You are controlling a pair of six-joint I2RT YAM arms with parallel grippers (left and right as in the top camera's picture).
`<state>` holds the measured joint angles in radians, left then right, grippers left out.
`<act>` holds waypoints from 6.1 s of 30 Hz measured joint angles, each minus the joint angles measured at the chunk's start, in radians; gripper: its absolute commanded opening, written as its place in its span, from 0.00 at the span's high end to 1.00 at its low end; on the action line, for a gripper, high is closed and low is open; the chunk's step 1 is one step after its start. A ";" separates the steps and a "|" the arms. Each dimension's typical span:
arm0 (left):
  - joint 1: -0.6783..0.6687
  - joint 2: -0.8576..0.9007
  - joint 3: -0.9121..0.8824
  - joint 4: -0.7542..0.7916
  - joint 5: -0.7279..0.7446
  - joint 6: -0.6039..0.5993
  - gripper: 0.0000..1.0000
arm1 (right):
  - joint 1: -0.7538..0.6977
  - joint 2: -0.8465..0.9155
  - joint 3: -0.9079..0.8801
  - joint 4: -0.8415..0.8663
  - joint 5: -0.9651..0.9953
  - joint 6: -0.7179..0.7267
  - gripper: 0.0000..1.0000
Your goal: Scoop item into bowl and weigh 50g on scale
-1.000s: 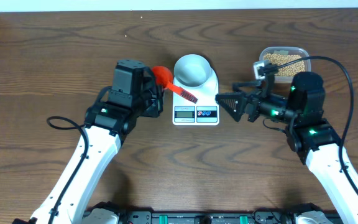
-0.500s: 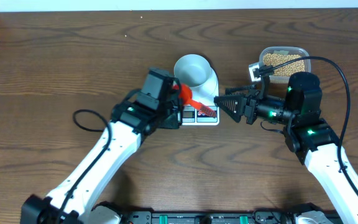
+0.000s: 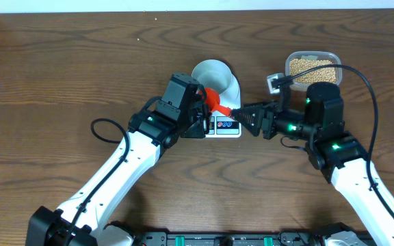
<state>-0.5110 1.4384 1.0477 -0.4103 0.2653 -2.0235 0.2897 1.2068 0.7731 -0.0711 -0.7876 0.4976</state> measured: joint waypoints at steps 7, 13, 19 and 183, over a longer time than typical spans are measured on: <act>0.000 0.000 0.000 0.000 0.021 0.000 0.93 | 0.069 0.002 0.000 0.000 0.078 0.026 0.61; 0.000 0.000 0.000 0.000 0.026 0.000 0.93 | 0.103 0.008 0.000 0.001 0.141 0.055 0.68; 0.000 0.000 0.000 0.000 0.042 0.000 0.93 | 0.109 0.010 0.000 0.002 0.172 0.067 0.71; -0.184 0.342 0.000 0.175 -0.280 1.873 0.93 | -0.187 -0.250 0.196 -0.592 0.573 -0.218 0.98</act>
<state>-0.6949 1.7805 1.0477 -0.2352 -0.0143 -0.1509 0.1028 0.9565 0.9695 -0.6632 -0.2146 0.2794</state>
